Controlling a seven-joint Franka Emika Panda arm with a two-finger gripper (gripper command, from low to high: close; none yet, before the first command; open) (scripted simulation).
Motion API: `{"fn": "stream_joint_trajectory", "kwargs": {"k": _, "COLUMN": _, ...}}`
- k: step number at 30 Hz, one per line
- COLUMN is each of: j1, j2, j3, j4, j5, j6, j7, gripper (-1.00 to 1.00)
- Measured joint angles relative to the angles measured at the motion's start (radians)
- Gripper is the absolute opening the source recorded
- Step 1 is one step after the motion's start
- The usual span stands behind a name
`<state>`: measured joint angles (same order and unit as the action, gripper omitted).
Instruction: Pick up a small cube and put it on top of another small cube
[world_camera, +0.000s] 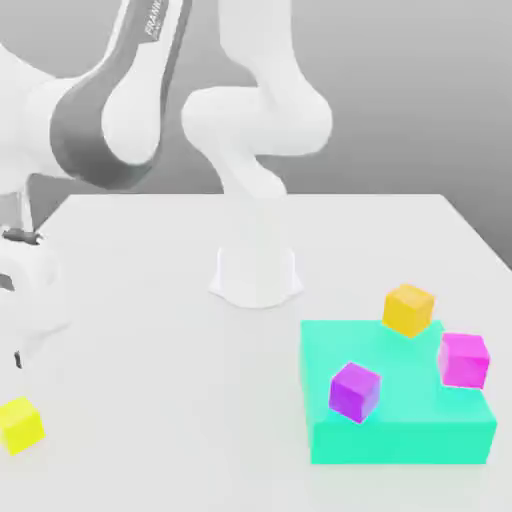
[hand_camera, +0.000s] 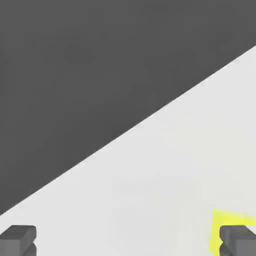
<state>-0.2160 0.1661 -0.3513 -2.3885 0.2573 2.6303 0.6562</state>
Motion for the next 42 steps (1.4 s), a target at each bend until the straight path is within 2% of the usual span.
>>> {"fn": "stream_joint_trajectory", "kwargs": {"k": 4, "j1": -0.054, "j2": 0.141, "j3": -0.022, "j4": -0.011, "j5": 0.023, "j6": 0.057, "j7": -0.012, "gripper": 0.00}}
{"fn": "stream_joint_trajectory", "kwargs": {"k": 8, "j1": -0.136, "j2": 0.285, "j3": 0.062, "j4": 0.018, "j5": 0.104, "j6": 0.156, "j7": -0.072, "gripper": 0.00}}
{"fn": "stream_joint_trajectory", "kwargs": {"k": 9, "j1": -0.154, "j2": 0.314, "j3": 0.084, "j4": 0.025, "j5": 0.121, "j6": 0.177, "j7": -0.084, "gripper": -1.00}}
{"fn": "stream_joint_trajectory", "kwargs": {"k": 16, "j1": -0.156, "j2": 0.317, "j3": 0.086, "j4": 0.026, "j5": 0.122, "j6": 0.179, "j7": -0.085, "gripper": -1.00}}
{"fn": "stream_joint_trajectory", "kwargs": {"k": 21, "j1": -0.083, "j2": 0.157, "j3": 0.010, "j4": -0.019, "j5": 0.010, "j6": 0.068, "j7": -0.008, "gripper": -1.00}}
{"fn": "stream_joint_trajectory", "kwargs": {"k": 28, "j1": 0.089, "j2": -0.064, "j3": 0.193, "j4": -0.146, "j5": -0.013, "j6": -0.023, "j7": -0.117, "gripper": -1.00}}
{"fn": "stream_joint_trajectory", "kwargs": {"k": 32, "j1": 0.316, "j2": -0.216, "j3": 0.292, "j4": -0.232, "j5": -0.010, "j6": -0.087, "j7": -0.212, "gripper": -1.00}}
{"fn": "stream_joint_trajectory", "kwargs": {"k": 42, "j1": 0.654, "j2": -0.598, "j3": 0.546, "j4": -0.444, "j5": -0.035, "j6": -0.234, "j7": -0.420, "gripper": -1.00}}
